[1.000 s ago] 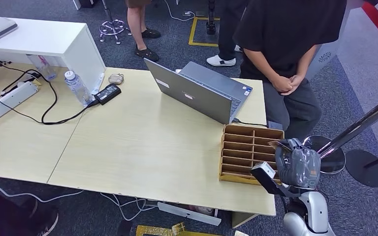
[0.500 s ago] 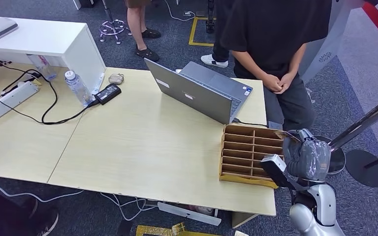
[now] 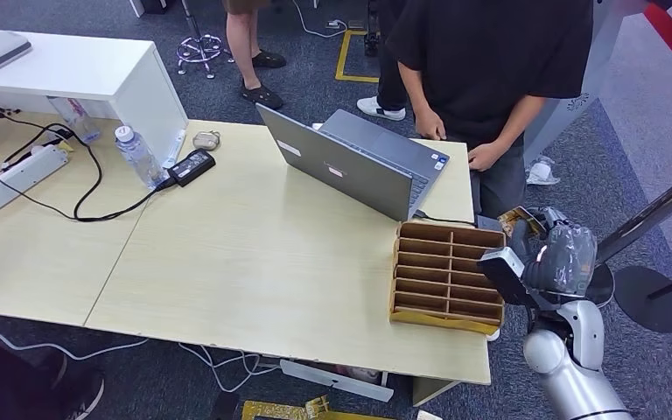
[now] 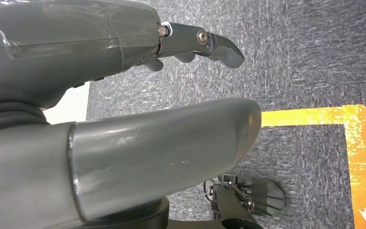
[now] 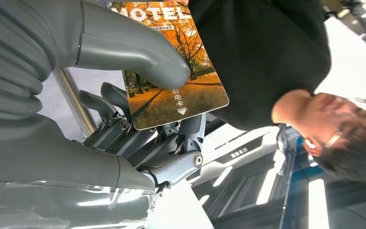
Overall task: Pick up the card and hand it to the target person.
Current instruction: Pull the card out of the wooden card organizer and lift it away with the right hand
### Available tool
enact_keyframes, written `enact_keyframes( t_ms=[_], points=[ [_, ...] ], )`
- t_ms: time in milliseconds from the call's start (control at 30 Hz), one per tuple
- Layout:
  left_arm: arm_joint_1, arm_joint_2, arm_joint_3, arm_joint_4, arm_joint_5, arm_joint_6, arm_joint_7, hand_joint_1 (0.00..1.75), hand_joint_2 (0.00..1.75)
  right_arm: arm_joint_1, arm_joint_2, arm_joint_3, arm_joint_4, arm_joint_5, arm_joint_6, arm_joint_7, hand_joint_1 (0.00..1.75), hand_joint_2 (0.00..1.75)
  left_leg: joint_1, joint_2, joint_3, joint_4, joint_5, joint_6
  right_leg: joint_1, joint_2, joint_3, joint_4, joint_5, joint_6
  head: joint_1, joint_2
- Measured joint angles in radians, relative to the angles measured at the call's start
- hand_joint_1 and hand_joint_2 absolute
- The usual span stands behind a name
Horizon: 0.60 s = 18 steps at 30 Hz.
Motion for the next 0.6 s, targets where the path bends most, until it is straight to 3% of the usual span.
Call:
enact_keyframes(
  t_ms=[167, 600],
  points=[
    [0.0, 0.005, -0.008, 0.0, -0.006, -0.008, 0.004, 0.0, 0.0, -0.05, 0.03, -0.018, 0.157, 0.001, 0.0, -0.025, 1.71, 1.75, 0.0, 0.0, 0.0, 0.0, 0.0, 0.0, 0.0, 0.0, 0.0, 0.0, 0.0, 0.0, 0.0, 0.0],
    [0.0, 0.012, -0.022, 0.0, -0.006, -0.01, 0.006, 0.0, 0.0, -0.075, 0.06, -0.024, 0.273, 0.003, 0.0, -0.025, 1.66, 1.75, 0.0, 0.0, 0.0, 0.0, 0.0, 0.0, 0.0, 0.0, 0.0, 0.0, 0.0, 0.0, 0.0, 0.0]
  ],
)
